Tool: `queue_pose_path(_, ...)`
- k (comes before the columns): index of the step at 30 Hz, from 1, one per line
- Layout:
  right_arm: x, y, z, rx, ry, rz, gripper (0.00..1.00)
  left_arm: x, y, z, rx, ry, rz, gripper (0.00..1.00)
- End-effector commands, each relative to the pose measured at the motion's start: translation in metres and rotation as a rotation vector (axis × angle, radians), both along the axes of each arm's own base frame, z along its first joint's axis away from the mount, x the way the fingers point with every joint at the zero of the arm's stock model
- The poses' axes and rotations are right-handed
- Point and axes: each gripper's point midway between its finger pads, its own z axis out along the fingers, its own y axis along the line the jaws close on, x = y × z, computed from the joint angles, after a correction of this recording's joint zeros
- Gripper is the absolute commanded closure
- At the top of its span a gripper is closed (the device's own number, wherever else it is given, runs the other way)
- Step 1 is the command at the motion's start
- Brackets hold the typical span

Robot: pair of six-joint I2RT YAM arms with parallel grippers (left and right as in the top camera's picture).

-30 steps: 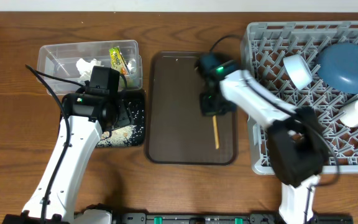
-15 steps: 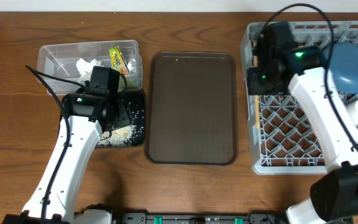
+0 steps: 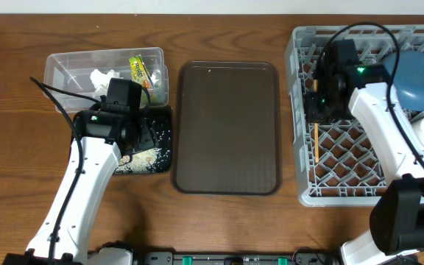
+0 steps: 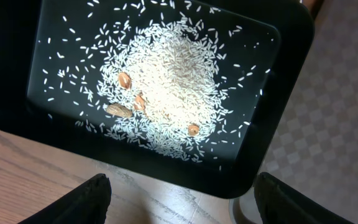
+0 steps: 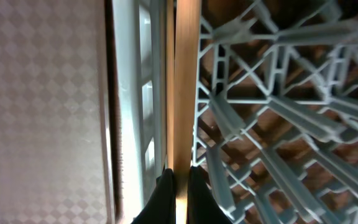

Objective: Sort waste into correct bins and load items into the dishwasher rack

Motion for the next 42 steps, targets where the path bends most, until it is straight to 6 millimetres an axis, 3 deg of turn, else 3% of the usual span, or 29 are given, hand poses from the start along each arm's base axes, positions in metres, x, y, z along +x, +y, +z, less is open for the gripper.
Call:
queue_pose_path(1, -0.005, 0.008, -0.015, 0.035, 0.023, 0.024, 0.98, 0.000, 0.002, 0.002, 0.002, -0.006, 0.015, 0.23)
queue_pose_path(5, -0.007, 0.010, -0.022, 0.035, 0.025, 0.027, 0.95, 0.000, 0.002, 0.002, 0.002, -0.006, 0.015, 0.23)
queue_pose_path(11, -0.005, 0.010, -0.023, 0.036, 0.013, 0.027, 0.71, 0.000, 0.002, 0.002, 0.002, -0.006, 0.015, 0.23)
queue_pose_path(21, -0.003, 0.010, -0.017, 0.041, -0.005, 0.026, 0.61, 0.000, 0.002, 0.002, 0.002, -0.005, 0.015, 0.23)
queue_pose_path(26, 0.007, 0.014, 0.014, 0.076, -0.124, 0.032, 0.55, 0.006, -0.012, 0.003, -0.045, -0.028, -0.034, 0.23)
queue_pose_path(30, 0.023, 0.014, 0.051, 0.102, -0.282, 0.026, 0.33, 0.021, -0.028, 0.009, -0.039, -0.094, -0.148, 0.23)
queue_pose_path(34, 0.030, 0.012, 0.072, 0.149, -0.362, 0.020, 0.26, 0.027, -0.048, 0.012, -0.027, -0.132, -0.267, 0.23)
queue_pose_path(37, 0.025, 0.003, 0.071, 0.164, -0.337, -0.006, 0.14, 0.019, -0.056, 0.010, -0.025, -0.100, -0.300, 0.23)
queue_pose_path(40, 0.010, -0.006, 0.064, 0.170, -0.268, -0.048, 0.02, -0.004, -0.050, 0.002, -0.013, -0.001, -0.302, 0.23)
queue_pose_path(42, 0.001, -0.012, 0.062, 0.160, -0.237, -0.064, 0.01, -0.018, -0.046, -0.002, -0.006, 0.059, -0.298, 0.23)
